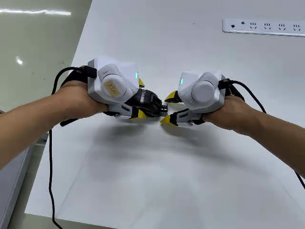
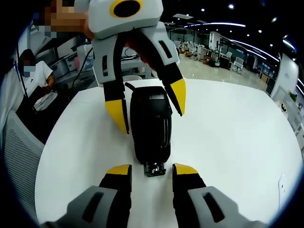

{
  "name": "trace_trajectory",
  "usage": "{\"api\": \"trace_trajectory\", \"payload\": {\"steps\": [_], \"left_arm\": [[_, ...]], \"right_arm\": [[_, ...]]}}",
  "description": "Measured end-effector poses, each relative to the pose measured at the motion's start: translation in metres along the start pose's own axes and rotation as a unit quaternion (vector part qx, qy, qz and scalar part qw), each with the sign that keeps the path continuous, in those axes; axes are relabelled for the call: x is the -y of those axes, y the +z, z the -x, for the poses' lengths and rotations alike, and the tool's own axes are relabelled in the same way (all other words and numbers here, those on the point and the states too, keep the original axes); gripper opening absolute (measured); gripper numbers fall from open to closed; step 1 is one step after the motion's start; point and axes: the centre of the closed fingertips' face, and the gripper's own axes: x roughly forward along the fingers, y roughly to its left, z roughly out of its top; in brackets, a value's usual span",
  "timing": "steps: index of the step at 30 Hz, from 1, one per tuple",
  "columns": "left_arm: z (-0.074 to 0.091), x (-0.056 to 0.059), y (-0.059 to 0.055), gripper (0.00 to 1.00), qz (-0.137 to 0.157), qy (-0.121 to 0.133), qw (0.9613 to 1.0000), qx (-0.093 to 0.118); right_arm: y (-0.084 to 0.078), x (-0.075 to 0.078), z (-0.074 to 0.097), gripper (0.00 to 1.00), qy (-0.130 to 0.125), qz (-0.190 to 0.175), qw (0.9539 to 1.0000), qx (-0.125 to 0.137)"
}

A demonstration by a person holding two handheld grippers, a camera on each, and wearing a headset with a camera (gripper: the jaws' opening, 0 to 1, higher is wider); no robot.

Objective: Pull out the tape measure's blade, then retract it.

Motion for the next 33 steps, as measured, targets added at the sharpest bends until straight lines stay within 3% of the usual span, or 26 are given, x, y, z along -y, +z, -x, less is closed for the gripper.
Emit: {"api": "trace_trajectory", "payload": {"steps": [13, 33], "left_arm": [[0.0001, 0.0001, 0.0001, 0.37, -0.001, -0.004, 1.0, 0.001], [-0.0002, 0.0, 0.0012, 0.35, -0.008, -0.009, 0.9999, -0.004]], "right_arm": [[-0.0047, 0.001, -0.0022, 0.25, 0.003, 0.016, 0.9998, -0.006], [-0.0053, 0.0057, -0.005, 0.17, 0.004, 0.008, 1.0, -0.002]]}}
